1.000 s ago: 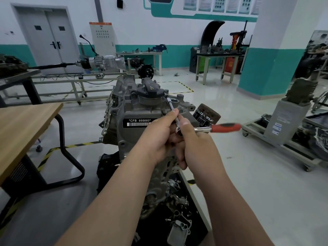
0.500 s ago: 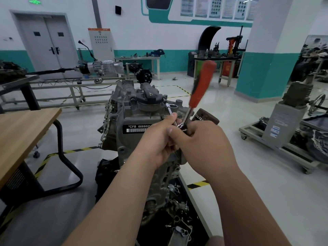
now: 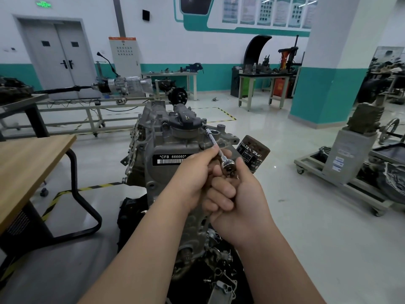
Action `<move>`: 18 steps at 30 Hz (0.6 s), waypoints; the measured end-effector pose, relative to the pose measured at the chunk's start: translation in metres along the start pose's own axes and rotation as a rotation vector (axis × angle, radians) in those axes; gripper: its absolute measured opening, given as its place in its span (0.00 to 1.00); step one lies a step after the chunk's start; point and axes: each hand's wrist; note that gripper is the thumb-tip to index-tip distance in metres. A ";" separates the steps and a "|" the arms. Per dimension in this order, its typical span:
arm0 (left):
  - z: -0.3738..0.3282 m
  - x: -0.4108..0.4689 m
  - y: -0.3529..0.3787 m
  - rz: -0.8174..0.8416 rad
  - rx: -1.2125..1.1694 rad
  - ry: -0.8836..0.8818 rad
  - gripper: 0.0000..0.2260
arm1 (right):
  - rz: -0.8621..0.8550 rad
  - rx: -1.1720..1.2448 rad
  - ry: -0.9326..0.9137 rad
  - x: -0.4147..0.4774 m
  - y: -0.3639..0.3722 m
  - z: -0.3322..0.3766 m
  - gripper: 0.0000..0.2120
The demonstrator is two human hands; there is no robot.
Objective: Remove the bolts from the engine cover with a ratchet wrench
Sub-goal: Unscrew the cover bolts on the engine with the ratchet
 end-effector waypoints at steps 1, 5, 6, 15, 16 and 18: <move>0.000 -0.001 0.000 0.003 0.005 0.007 0.18 | 0.019 0.047 0.032 -0.001 0.000 0.001 0.25; 0.000 -0.002 0.000 -0.013 0.015 0.021 0.17 | 0.054 0.106 0.079 -0.003 0.000 0.003 0.26; 0.000 -0.001 0.000 -0.016 0.009 0.026 0.17 | 0.052 0.096 0.078 -0.003 0.001 0.003 0.26; 0.007 0.003 0.006 -0.037 -0.037 0.042 0.15 | -0.166 -0.824 -0.355 0.004 -0.015 0.027 0.27; 0.008 0.004 0.007 -0.033 -0.029 0.057 0.13 | -0.171 -0.976 -0.411 0.002 -0.016 0.035 0.28; 0.009 0.005 0.011 -0.036 -0.025 0.066 0.13 | -0.187 -1.204 -0.509 -0.002 -0.016 0.050 0.30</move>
Point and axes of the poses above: each hand's wrist, its own x-axis towards the middle knuckle, its own y-axis out of the palm, z = x × y, and after that the axes turned 7 degrees about -z, right-handed
